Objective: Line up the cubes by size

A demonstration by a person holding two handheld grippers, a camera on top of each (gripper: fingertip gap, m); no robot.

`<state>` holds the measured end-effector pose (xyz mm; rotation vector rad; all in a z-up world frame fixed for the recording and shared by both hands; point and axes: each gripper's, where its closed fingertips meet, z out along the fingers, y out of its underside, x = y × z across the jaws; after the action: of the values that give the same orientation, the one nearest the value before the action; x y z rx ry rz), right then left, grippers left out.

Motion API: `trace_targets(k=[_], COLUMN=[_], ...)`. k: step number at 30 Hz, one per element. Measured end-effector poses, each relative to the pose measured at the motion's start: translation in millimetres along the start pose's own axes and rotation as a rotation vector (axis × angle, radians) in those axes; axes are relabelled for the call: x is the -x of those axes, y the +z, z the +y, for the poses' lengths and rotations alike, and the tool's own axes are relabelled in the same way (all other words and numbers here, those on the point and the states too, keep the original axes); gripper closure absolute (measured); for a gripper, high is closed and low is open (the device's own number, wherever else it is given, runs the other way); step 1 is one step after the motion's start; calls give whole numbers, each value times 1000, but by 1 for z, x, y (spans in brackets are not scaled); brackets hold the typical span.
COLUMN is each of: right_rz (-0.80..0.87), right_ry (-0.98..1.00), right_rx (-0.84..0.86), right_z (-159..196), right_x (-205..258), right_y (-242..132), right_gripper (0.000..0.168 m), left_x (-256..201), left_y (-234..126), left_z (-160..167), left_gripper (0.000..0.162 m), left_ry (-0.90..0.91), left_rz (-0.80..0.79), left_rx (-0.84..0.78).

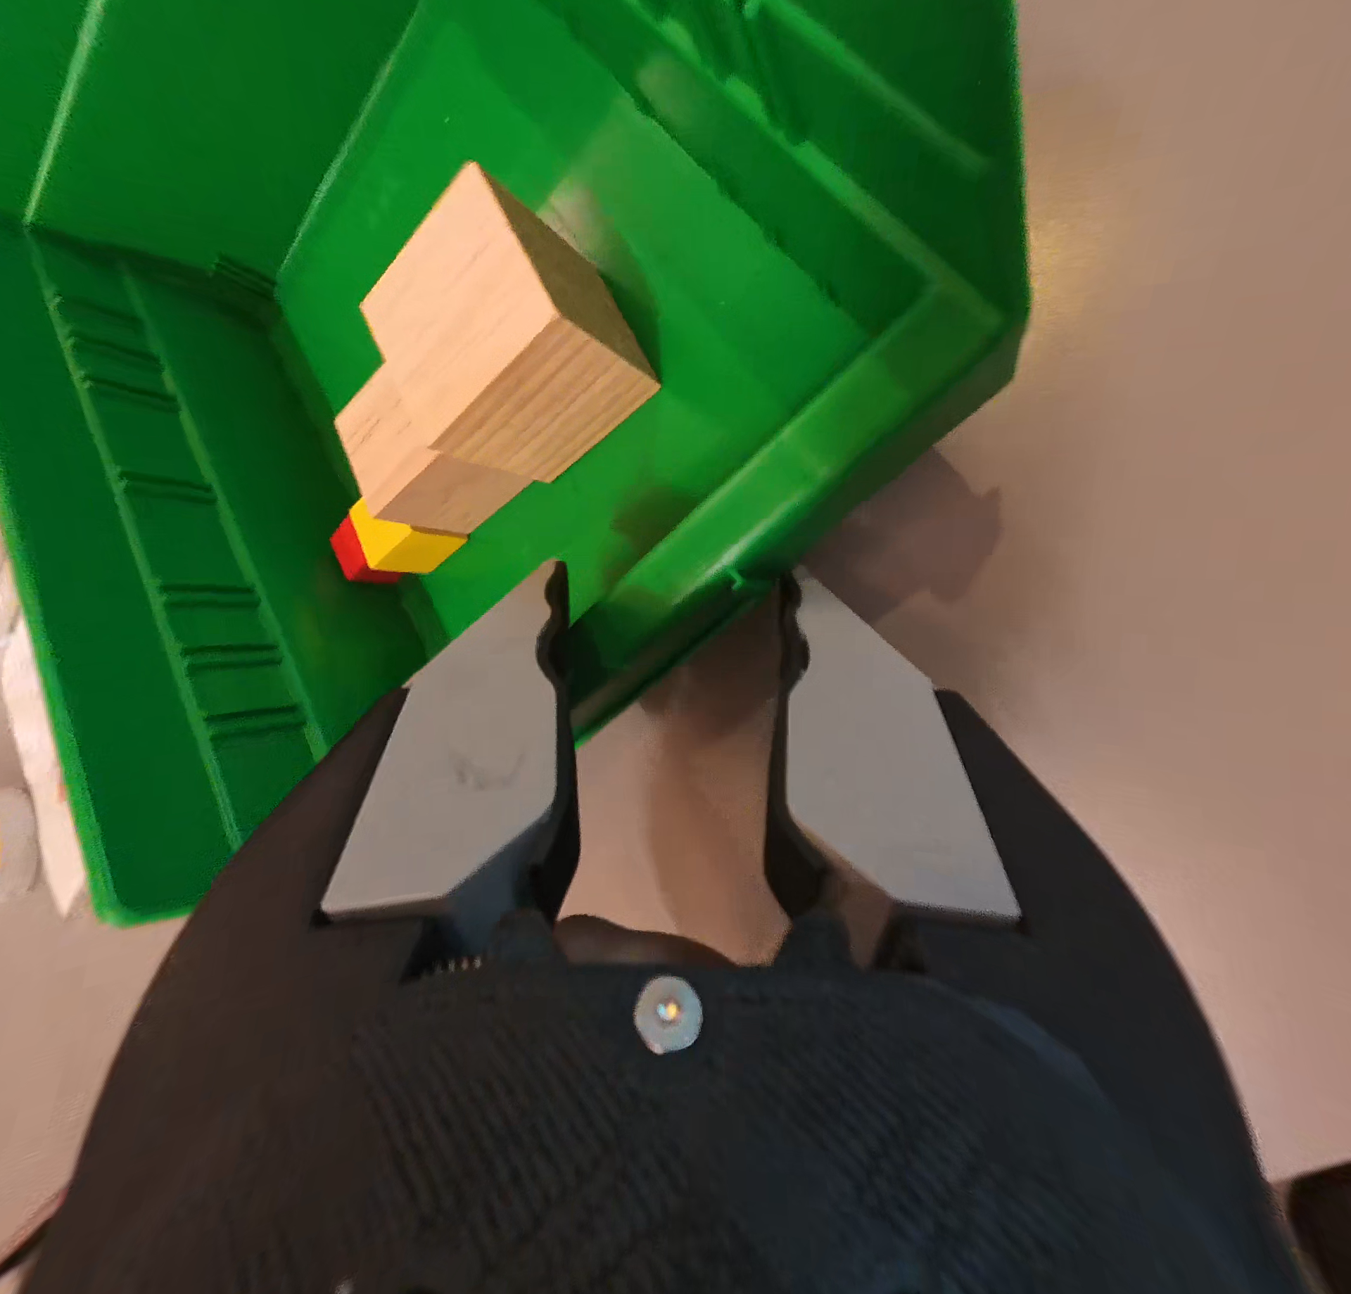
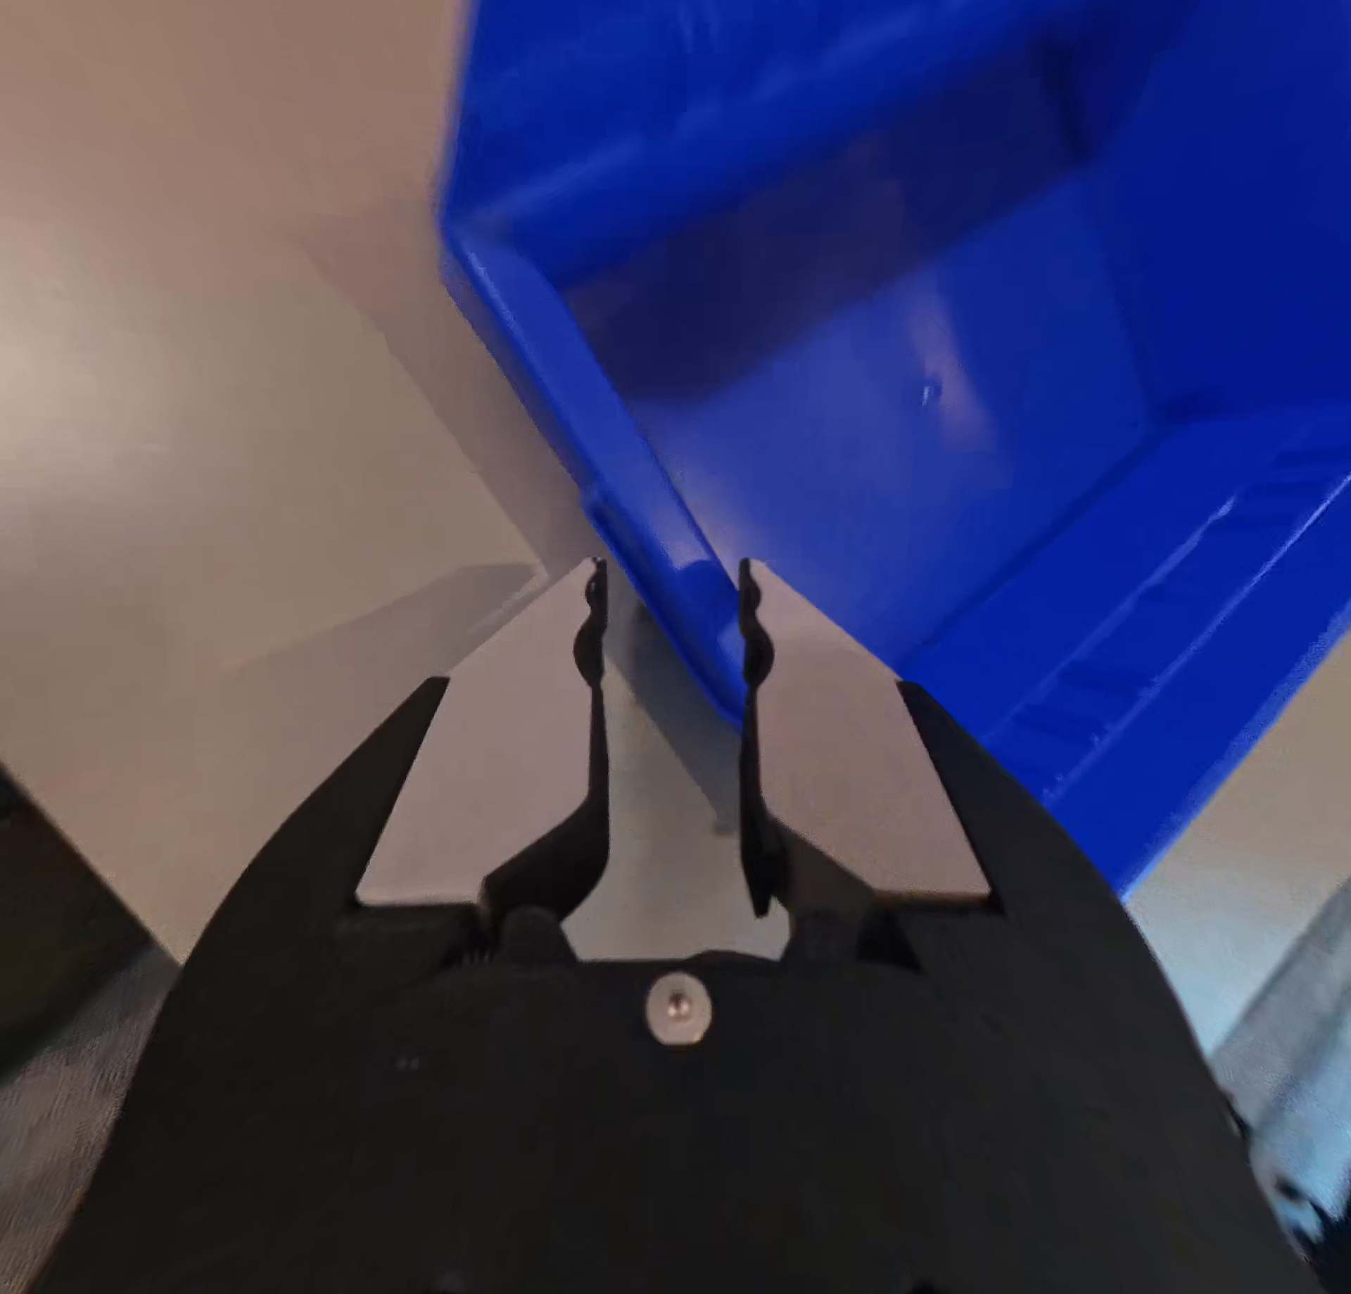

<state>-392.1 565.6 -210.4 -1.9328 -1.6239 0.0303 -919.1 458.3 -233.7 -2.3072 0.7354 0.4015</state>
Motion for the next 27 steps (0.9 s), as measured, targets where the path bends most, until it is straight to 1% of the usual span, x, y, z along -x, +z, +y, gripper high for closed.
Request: trace_targets(k=[1,2,4,7,10,12,13,15,17,18,20,21,22,23,24,25,26,27], right_rz=[14,36,73,89,19,-4,8,39,118,149,124,86,34,-34,-78,-82,-66,-51], right_ry=[5,11,31,111,185,182,172,133,94,85,95,120,144,155,154,150,144,140], right_rx=[-76,-150,-302,-555,-740,-802,-808,-779,-791,-822,-859,-850,-827,-786,-751,-747,-767,-792], right_z=[-18,-37,-84,-164,-232,-266,-278,-296,-307,-311,-311,-307,-302,-297,-294,-294,-295,-296], right_x=[3,4,7,10,22,32,34,34,26,23,28,34,42,53,60,60,58,55], right_y=[-9,-17,-33,-46,-36,-16,-4,22,38,42,55,66,78,88,93,93,88,82], right_gripper=[138,138,138,137,129,129,129,130,140,147,150,150,150,149,147,145,145,145], left_x=[0,0,1,0,0,1,5,20,34,35,28,25,25,29,35,40,45,52], left_y=[-4,-9,-19,-35,-52,-52,-48,-40,-34,-31,-21,-15,-7,-1,4,7,8,6], left_z=[-2,-6,-14,-33,-63,-77,-82,-89,-98,-105,-117,-119,-117,-113,-108,-101,-95,-90], left_gripper=[106,107,105,110,118,119,119,119,119,119,121,135,144,148,145,134,128,129], left_ry=[-37,-78,-131,-103,-98,-104,-118,-148,-114,-96,-87,-72,-49,-25,-8,-2,-8,-19], left_rz=[1,13,27,18,-8,-2,-11,-65,-158,-176,-156,-157,-175,-203,-229,-241,-250,-268], left_rx=[-38,-72,-126,-175,-286,-323,-328,-308,-294,-305,-334,-334,-318,-286,-249,-216,-192,-180])
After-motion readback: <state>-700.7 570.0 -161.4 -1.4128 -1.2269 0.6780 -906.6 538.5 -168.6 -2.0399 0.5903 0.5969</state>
